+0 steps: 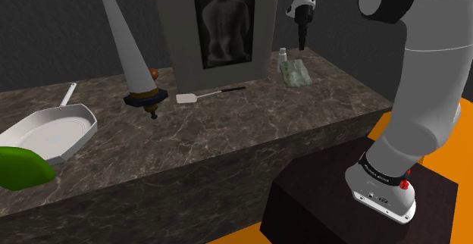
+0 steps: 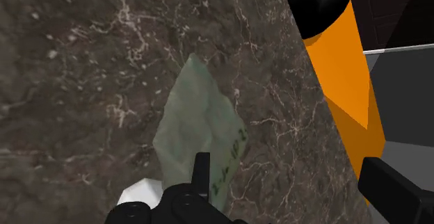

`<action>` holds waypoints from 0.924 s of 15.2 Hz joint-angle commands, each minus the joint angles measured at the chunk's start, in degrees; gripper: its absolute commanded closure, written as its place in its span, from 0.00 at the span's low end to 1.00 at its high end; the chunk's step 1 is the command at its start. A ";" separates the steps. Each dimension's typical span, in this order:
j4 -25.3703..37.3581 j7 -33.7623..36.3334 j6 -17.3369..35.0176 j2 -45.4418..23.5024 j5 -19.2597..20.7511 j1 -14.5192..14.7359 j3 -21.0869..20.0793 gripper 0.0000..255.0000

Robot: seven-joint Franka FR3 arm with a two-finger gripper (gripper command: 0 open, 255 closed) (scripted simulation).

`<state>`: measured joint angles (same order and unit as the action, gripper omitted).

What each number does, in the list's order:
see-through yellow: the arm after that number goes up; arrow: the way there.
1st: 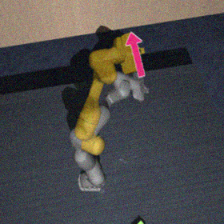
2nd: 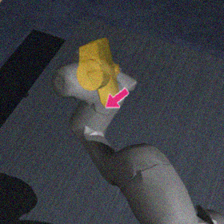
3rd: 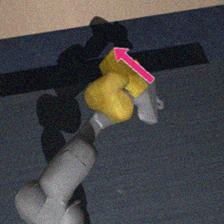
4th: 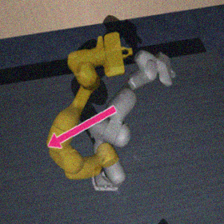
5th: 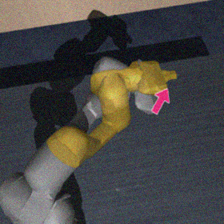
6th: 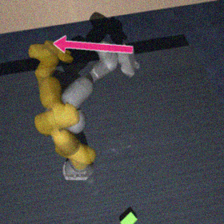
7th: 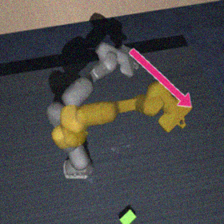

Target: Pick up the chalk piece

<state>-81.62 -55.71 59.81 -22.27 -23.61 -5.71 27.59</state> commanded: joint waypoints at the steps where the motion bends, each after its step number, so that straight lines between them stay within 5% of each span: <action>1: 8.80 -3.56 -5.94 -9.15 -1.65 -3.54 -0.96 0.00; 3: 15.83 -5.07 -10.16 -15.71 -2.52 -6.30 -2.37 0.00; 12: 10.95 -6.78 -4.99 -16.36 -1.88 -5.42 -2.48 0.00; 13: 11.14 -6.79 -5.04 -16.51 -1.91 -5.49 -2.50 1.00; 14: 11.08 -6.79 -5.00 -16.48 -1.91 -5.47 -2.50 1.00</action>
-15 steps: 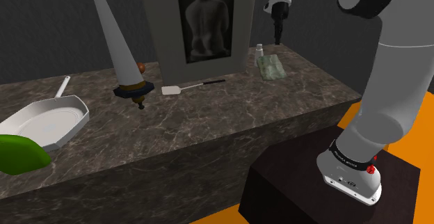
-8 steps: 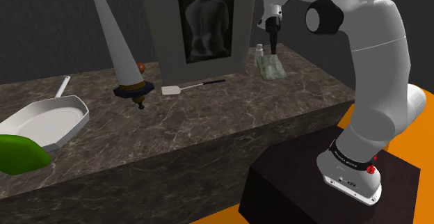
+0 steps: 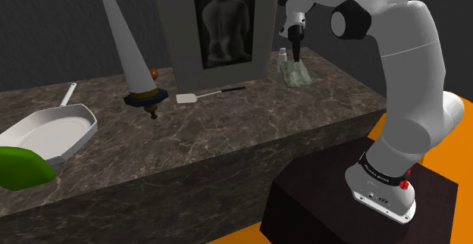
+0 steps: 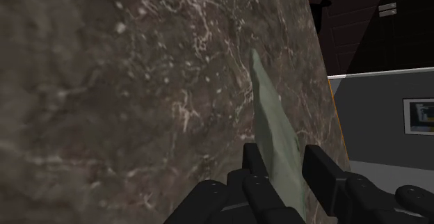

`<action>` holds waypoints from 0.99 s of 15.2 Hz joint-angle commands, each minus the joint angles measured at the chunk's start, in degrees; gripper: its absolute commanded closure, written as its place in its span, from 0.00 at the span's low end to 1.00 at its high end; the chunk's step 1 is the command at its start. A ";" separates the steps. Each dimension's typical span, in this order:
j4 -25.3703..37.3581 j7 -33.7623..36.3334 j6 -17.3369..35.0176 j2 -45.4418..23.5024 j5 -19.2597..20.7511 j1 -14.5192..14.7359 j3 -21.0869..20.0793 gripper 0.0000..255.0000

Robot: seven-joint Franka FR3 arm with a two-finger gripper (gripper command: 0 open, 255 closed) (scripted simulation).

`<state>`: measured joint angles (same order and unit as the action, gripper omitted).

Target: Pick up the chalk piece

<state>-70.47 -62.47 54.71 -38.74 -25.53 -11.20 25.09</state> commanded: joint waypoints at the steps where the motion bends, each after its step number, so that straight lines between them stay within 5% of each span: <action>1: -0.04 -0.02 0.06 -0.01 0.01 0.00 0.00 1.00; 15: 4.25 1.59 -4.63 0.77 -0.48 -0.82 -0.01 1.00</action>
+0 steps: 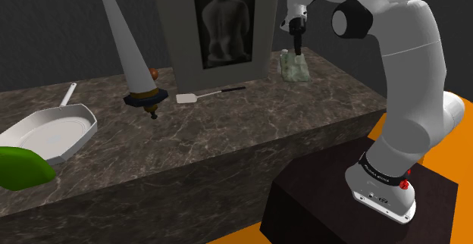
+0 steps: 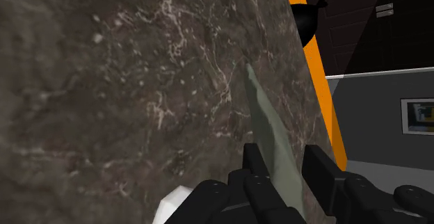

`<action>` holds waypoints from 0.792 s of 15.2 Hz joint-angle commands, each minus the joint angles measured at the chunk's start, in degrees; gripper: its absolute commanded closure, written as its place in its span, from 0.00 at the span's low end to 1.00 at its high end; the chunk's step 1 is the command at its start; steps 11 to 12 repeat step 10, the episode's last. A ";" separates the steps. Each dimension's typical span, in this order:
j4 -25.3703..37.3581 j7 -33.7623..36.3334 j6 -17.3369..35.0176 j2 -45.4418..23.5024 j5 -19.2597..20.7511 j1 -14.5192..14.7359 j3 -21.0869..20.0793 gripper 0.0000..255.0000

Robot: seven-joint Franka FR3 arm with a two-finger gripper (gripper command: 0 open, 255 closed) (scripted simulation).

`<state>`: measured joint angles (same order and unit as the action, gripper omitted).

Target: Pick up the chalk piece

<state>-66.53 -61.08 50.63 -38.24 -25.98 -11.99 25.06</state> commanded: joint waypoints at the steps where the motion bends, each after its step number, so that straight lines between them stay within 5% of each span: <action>1: 1.05 0.46 -1.27 0.30 -0.14 -0.19 0.00 1.00; 12: 7.39 2.56 -6.77 -0.09 -1.41 -1.68 -0.27 1.00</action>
